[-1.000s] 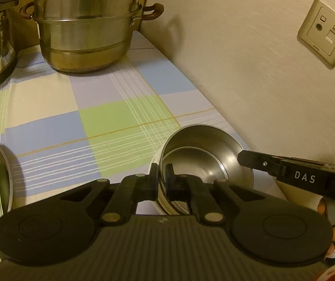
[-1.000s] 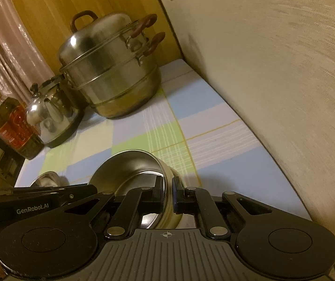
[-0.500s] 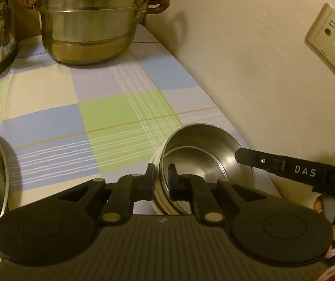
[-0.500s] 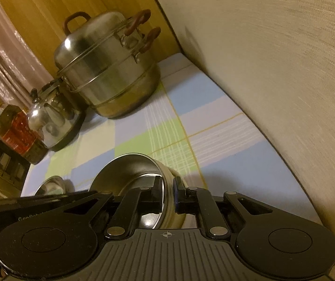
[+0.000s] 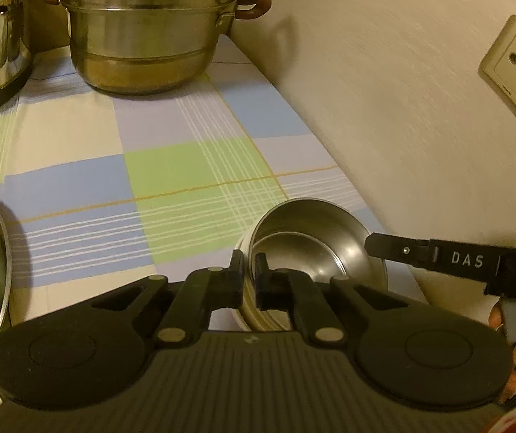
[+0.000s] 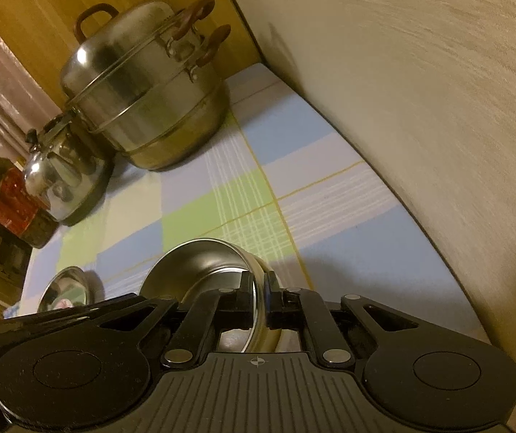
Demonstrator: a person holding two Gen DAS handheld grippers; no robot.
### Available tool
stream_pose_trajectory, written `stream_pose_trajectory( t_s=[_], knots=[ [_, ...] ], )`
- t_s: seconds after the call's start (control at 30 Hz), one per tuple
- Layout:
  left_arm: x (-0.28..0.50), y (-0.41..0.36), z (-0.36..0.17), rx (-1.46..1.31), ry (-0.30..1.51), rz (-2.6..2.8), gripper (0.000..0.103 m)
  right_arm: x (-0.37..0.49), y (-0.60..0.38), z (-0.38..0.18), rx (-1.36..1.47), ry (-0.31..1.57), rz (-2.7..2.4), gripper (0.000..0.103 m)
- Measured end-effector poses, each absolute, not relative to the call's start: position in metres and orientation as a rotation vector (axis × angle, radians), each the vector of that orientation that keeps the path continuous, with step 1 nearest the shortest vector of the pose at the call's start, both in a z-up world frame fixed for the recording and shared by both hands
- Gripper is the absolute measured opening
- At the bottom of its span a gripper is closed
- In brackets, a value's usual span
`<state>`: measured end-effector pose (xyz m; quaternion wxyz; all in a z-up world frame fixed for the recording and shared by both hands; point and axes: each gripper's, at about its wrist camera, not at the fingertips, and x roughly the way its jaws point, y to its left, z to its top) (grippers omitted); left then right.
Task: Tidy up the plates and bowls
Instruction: 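Lift the nested bowls and carry them toward the round steel tray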
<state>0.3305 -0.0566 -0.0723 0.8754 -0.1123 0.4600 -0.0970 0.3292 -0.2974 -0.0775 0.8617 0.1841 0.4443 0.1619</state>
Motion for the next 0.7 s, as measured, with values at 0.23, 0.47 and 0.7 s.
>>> stream_pose_trajectory(
  t_s=[0.23,0.47,0.7],
  knots=[
    [0.332,-0.059,-0.073,-0.228,0.974,-0.185,0.011,0.332,-0.294,-0.076,0.347,0.946,0.341,0.009],
    [0.336,-0.06,-0.083,-0.246,1.021,-0.183,0.025,0.334,-0.296,-0.083,0.344,0.968,0.324,0.049],
    [0.339,-0.062,-0.095,-0.26,1.061,-0.184,0.025,0.339,-0.295,-0.1,0.377,1.04,0.314,0.046]
  ],
)
